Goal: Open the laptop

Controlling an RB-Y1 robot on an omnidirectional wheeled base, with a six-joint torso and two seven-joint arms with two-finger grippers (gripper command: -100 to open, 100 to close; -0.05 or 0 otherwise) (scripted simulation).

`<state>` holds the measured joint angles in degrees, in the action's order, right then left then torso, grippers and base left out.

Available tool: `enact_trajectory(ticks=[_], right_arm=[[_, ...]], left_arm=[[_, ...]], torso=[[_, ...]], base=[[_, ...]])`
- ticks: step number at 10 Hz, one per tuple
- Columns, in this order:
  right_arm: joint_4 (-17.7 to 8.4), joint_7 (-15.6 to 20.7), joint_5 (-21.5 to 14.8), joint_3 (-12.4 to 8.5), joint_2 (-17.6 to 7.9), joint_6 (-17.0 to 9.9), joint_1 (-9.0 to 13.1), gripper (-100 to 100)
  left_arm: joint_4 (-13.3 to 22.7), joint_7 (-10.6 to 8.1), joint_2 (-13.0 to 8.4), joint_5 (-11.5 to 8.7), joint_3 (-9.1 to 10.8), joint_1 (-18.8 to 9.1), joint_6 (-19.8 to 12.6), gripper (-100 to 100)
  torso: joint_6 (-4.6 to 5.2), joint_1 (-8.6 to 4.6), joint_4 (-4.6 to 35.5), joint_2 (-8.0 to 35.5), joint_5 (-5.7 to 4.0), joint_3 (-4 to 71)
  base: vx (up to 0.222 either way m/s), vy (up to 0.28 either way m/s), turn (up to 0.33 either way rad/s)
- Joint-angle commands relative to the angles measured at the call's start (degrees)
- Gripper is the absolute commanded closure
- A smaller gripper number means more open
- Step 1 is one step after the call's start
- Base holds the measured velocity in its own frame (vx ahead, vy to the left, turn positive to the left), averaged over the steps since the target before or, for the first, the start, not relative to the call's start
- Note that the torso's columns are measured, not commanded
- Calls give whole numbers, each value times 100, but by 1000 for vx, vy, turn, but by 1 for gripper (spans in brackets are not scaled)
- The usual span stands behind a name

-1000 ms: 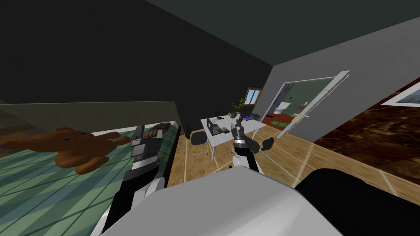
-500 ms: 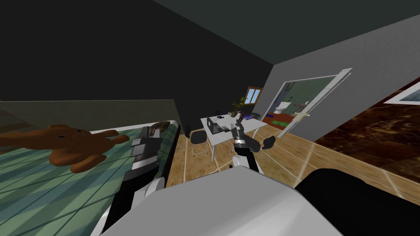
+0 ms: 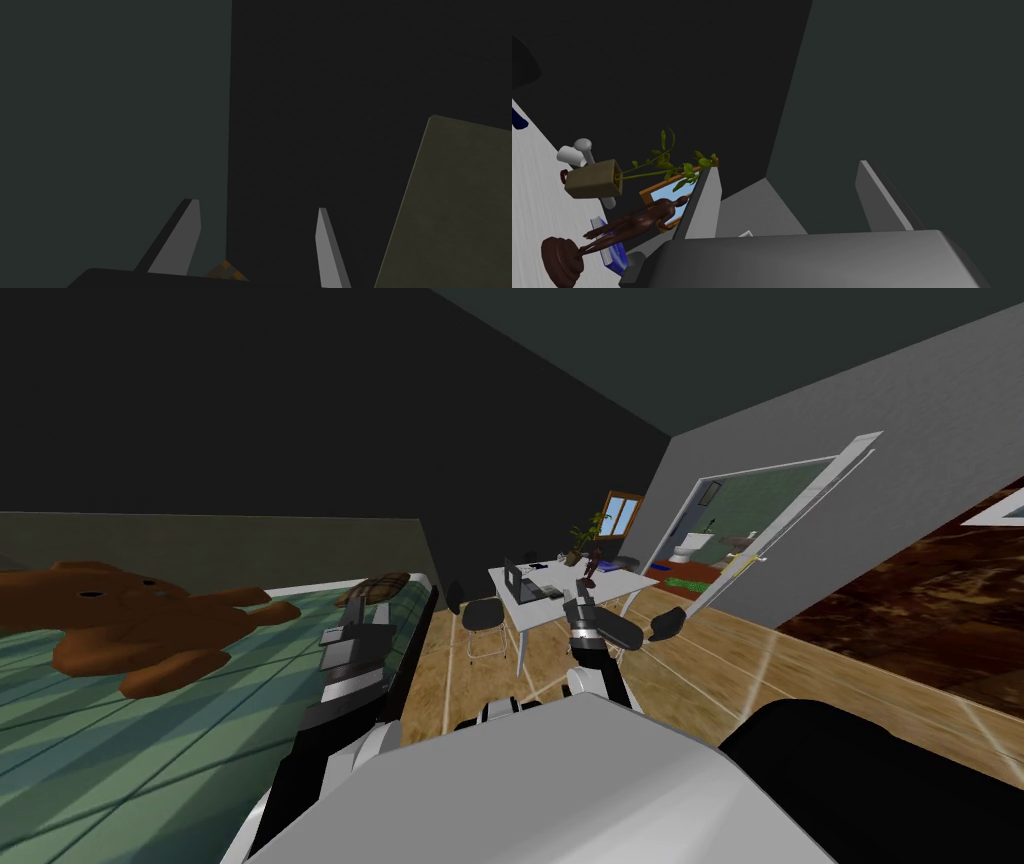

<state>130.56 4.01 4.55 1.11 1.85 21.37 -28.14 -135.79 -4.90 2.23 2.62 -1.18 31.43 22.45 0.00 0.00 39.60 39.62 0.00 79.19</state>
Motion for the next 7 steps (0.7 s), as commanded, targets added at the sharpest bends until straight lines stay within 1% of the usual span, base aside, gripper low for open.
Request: enact_trajectory(ticks=[1,2,3,4,5,6,7], right_arm=[[-165,326,-26,-88,-354,-107,155,-100],[-272,490,-43,-147,-502,-176,259,-100],[-272,542,-43,-147,-502,-176,259,-100],[-403,754,-64,-219,-638,-260,386,-100],[-403,807,-64,-219,-638,-260,386,-100],[-555,1031,-89,-306,-759,-357,536,-100],[-555,1117,-89,-306,-759,-357,536,-100]], left_arm=[[2,0,0,0,0,1,-1,0],[3,0,0,0,0,1,-1,0],[3,0,0,0,0,1,-1,0],[3,0,0,0,0,1,-1,0],[3,0,0,0,0,1,-1,0],[3,0,0,0,0,1,-1,0],[3,0,0,0,0,1,-1,0]], torso=[[0,-1,189,192,0,395],[0,0,244,244,0,508],[0,0,260,257,0,535],[0,2,266,265,1,538],[0,1,268,267,0,537],[0,1,269,269,0,537],[0,-1,269,267,0,537]], base=[[11,2,-26],[12,4,-29],[10,2,-6],[13,2,-17],[10,3,-12],[10,2,-27],[9,2,-10]])
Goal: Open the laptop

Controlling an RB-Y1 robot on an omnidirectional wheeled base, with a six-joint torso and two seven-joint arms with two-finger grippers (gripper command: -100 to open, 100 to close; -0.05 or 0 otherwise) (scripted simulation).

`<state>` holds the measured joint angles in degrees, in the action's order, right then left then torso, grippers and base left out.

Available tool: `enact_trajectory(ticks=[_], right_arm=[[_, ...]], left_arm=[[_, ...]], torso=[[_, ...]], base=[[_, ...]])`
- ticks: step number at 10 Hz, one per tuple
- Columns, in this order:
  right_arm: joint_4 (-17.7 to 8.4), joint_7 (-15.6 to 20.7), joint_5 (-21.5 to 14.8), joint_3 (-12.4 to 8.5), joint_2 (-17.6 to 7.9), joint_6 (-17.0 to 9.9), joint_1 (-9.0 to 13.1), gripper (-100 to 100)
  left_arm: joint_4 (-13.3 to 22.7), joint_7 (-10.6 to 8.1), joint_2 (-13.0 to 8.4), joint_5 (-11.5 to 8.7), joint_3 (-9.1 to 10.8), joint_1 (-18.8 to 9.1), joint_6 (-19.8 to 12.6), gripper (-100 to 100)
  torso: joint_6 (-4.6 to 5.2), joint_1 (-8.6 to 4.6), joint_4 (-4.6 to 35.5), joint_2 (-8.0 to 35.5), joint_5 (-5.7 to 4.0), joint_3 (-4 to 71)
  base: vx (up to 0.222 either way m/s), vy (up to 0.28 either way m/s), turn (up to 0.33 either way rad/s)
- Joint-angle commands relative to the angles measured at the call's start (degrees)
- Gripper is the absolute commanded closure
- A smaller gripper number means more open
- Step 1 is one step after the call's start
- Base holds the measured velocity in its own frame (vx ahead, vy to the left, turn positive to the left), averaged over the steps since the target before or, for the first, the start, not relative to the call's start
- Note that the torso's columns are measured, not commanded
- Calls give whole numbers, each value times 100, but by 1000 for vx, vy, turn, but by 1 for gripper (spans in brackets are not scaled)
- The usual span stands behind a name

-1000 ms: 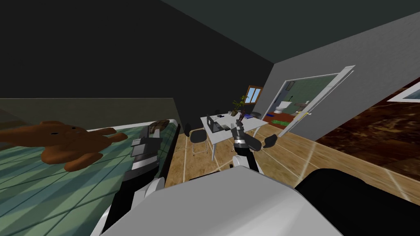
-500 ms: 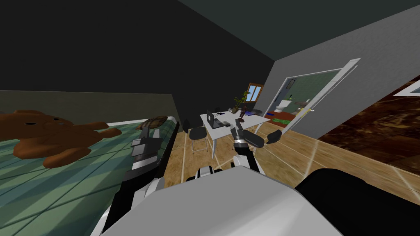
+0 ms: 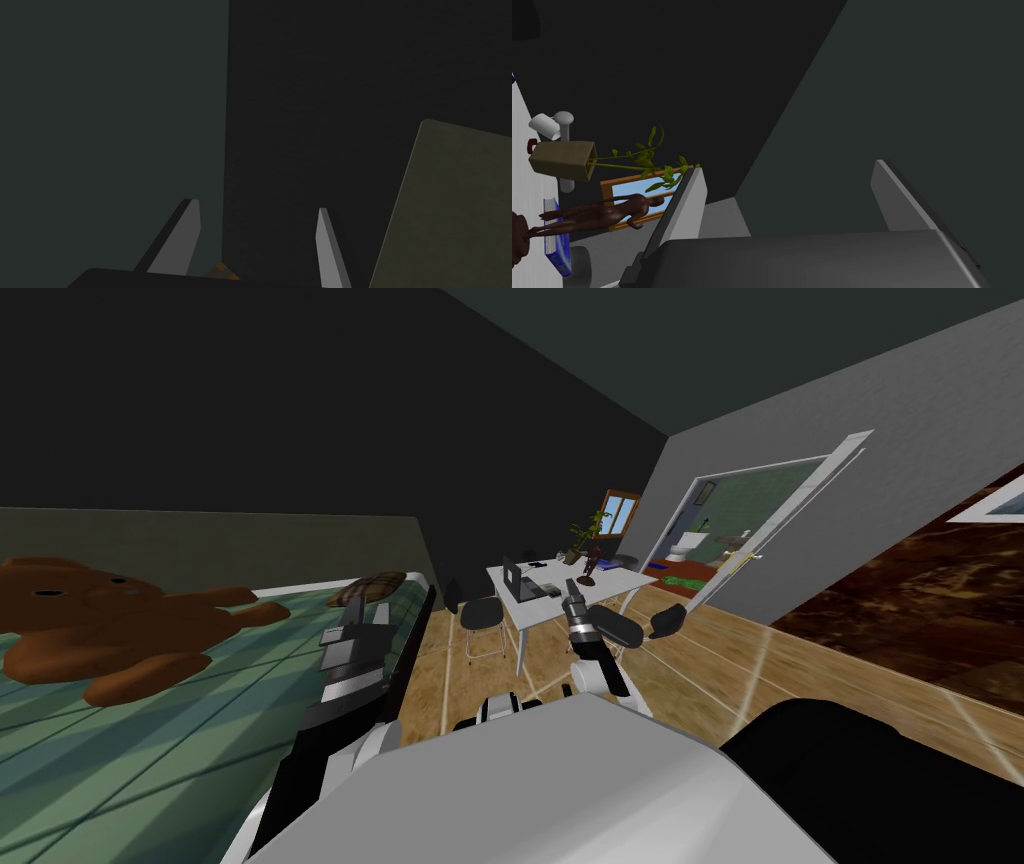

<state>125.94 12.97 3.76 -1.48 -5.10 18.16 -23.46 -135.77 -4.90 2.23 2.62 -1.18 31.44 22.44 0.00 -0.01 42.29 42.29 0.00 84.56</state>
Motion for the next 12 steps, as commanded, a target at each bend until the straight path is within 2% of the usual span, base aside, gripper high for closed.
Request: enact_trajectory(ticks=[1,2,3,5,6,8,9,11,12], right_arm=[[-266,424,-39,-145,-169,-143,240,-100],[-266,572,-39,-145,-169,-143,240,-100],[-457,737,-71,-257,-258,-261,432,-100],[-457,961,-71,-257,-258,-261,432,-100],[-665,1175,-107,-379,-332,-386,642,-100],[-665,1383,-107,-379,-332,-386,642,-100],[-890,1604,-145,-511,-394,-518,870,-100],[-890,1834,-145,-511,-394,-518,870,-100],[-1129,2043,-186,-653,-445,-654,1113,-100]], left_arm=[[0,0,0,0,0,0,0,0],[0,0,0,0,0,0,0,0],[0,0,0,0,0,0,0,0],[0,0,0,0,0,0,0,0],[0,0,0,0,0,0,0,0],[0,0,0,0,0,0,0,0],[0,0,0,0,0,0,0,0],[0,0,0,0,0,0,0,0],[0,0,0,0,0,0,0,0]], torso=[[0,1,0,1,0,0],[0,0,-1,-2,0,1],[0,2,0,0,1,1],[0,1,0,0,1,1],[0,1,1,3,0,-1],[0,1,0,-1,0,1],[0,1,0,1,1,0],[1,1,-1,-2,0,2],[0,0,0,1,0,0]], base=[[13,3,-25],[11,5,-12],[13,7,-27],[6,3,-8],[8,3,-25],[7,3,-8],[10,6,-24],[8,4,-9],[9,2,-29]])
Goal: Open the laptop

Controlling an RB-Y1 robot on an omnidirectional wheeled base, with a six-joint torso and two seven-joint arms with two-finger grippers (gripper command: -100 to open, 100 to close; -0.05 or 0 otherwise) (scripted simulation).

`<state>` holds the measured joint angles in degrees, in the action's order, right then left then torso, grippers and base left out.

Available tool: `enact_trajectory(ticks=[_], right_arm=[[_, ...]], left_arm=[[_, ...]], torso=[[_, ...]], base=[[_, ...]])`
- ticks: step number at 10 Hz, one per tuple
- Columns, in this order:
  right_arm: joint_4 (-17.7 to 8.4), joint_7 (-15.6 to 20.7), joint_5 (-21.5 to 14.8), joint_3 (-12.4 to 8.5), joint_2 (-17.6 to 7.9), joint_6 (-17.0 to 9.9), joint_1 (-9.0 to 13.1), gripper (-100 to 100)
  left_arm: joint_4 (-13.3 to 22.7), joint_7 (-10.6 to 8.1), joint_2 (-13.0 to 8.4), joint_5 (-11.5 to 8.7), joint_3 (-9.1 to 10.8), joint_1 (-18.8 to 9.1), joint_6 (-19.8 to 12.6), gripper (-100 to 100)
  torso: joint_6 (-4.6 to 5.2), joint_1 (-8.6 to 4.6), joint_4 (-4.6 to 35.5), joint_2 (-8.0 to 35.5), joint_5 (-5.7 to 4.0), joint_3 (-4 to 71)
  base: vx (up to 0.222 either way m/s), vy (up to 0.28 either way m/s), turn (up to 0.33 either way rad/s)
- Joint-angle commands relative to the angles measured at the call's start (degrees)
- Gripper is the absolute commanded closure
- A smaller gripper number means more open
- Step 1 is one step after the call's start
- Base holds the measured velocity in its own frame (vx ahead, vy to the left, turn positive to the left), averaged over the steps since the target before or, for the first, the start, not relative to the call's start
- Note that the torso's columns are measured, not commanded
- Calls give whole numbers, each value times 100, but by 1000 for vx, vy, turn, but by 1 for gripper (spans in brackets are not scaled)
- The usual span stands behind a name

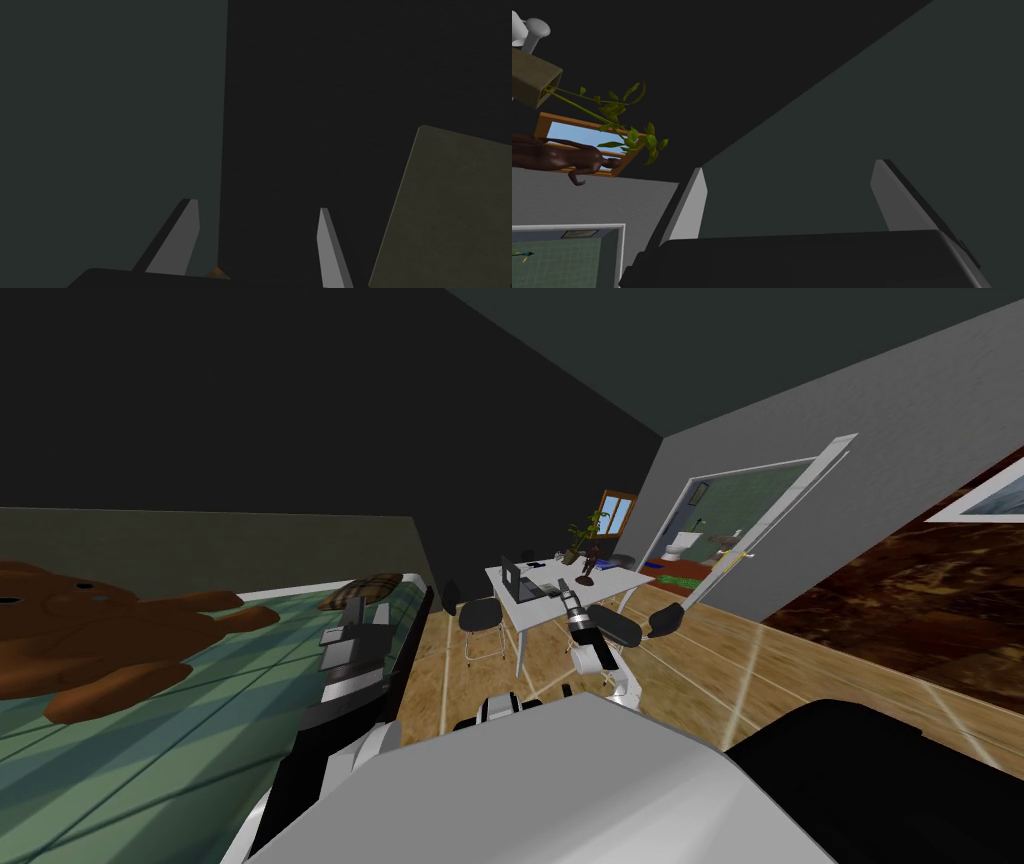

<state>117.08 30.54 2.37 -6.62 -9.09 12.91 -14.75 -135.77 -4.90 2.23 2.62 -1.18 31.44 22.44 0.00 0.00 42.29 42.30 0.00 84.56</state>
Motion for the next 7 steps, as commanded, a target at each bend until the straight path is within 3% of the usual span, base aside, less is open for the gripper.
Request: enact_trajectory(ticks=[1,2,3,5,6,7], right_arm=[[-243,437,-47,-139,-45,-130,242,-100],[-243,552,-47,-139,-45,-130,242,-100],[-495,744,-90,-289,-87,-269,499,-100],[-495,1047,-90,-289,-87,-269,499,-100],[-759,1229,-136,-446,-123,-409,767,-100],[-759,1383,-136,-446,-123,-409,767,-100]], left_arm=[[0,0,0,0,0,0,0,0],[0,0,0,0,0,0,0,0],[0,0,0,0,0,0,0,0],[0,0,0,0,0,0,0,0],[0,0,0,0,0,0,0,0],[0,0,0,0,0,0,0,0]], torso=[[0,-1,0,-2,0,1],[0,1,-1,-2,0,1],[0,1,0,0,0,0],[0,1,-1,-2,0,1],[0,0,0,0,0,0],[0,0,0,-3,0,1]], base=[[10,4,-13],[0,0,0],[7,7,-22],[8,6,-8],[8,8,-23],[9,8,-12]])
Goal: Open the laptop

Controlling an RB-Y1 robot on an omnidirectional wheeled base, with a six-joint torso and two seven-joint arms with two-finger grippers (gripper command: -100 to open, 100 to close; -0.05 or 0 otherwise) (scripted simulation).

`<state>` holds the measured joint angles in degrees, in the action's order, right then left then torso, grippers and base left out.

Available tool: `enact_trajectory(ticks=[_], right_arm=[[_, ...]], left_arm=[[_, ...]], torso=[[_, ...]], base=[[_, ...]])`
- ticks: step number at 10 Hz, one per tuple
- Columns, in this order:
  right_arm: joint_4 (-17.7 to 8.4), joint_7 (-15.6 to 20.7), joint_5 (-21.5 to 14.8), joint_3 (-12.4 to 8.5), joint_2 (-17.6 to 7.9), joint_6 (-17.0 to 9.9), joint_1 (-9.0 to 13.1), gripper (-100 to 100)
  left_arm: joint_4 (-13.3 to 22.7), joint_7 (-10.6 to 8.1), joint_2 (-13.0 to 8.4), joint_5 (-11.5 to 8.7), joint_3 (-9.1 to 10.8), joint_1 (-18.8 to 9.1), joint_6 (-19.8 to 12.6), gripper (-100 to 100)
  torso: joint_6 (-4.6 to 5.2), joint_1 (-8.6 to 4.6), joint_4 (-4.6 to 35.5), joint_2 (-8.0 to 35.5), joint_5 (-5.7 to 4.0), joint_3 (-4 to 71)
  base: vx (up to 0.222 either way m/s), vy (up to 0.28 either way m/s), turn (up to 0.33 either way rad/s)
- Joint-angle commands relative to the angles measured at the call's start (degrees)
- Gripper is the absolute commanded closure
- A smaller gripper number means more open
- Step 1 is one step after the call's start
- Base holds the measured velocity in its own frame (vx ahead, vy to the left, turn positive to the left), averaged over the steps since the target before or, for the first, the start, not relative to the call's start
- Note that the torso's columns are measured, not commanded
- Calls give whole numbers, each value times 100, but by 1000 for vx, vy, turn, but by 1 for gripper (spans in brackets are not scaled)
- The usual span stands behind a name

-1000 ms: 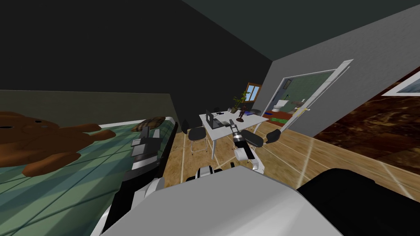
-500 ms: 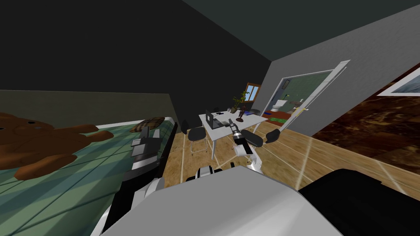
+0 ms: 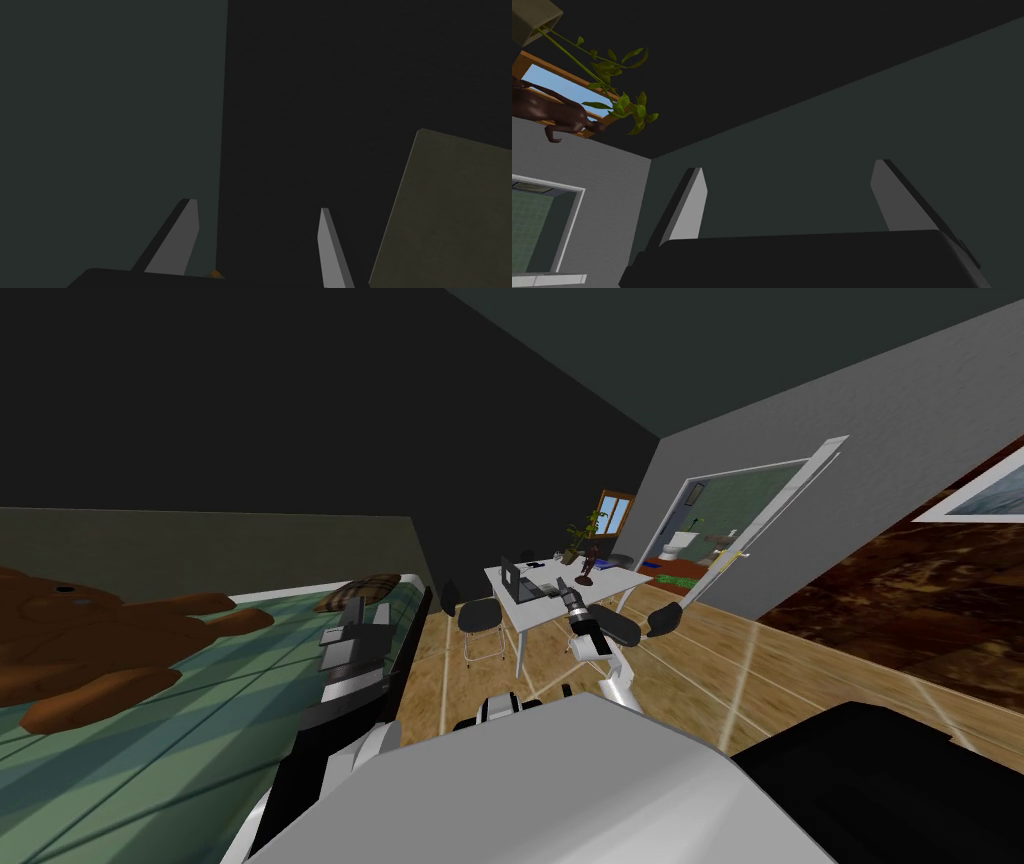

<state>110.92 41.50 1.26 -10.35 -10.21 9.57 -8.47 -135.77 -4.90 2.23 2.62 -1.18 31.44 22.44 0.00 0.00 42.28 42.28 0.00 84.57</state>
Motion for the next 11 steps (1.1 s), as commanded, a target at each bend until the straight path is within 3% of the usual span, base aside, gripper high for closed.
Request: enact_trajectory(ticks=[1,2,5,6,8,9,11], right_arm=[[-143,442,-25,-73,-11,-75,139,-100],[-413,605,-73,-236,-41,-215,407,-100],[-417,984,-73,-236,-41,-215,417,-100],[-699,1200,-122,-404,-66,-352,696,-100],[-699,1514,-122,-404,-66,-352,703,-100],[-962,1680,-172,-575,-88,-486,970,-100],[-988,2020,-172,-575,-88,-486,994,-100]], left_arm=[[0,0,0,0,0,0,0,0],[0,0,0,0,0,0,0,0],[0,0,0,0,0,0,0,0],[0,0,0,0,0,0,0,0],[0,0,0,0,0,0,0,0],[0,0,0,0,0,0,0,0],[0,0,0,0,0,0,0,0]], torso=[[0,1,0,0,0,0],[0,0,0,2,0,-1],[0,1,0,2,0,-1],[0,0,1,3,0,-2],[0,2,-1,0,0,0],[0,1,0,2,0,-1],[1,0,0,1,0,0]], base=[[0,0,0],[6,7,-21],[2,3,-4],[6,6,-21],[3,4,-4],[3,7,-11],[2,4,-3]])
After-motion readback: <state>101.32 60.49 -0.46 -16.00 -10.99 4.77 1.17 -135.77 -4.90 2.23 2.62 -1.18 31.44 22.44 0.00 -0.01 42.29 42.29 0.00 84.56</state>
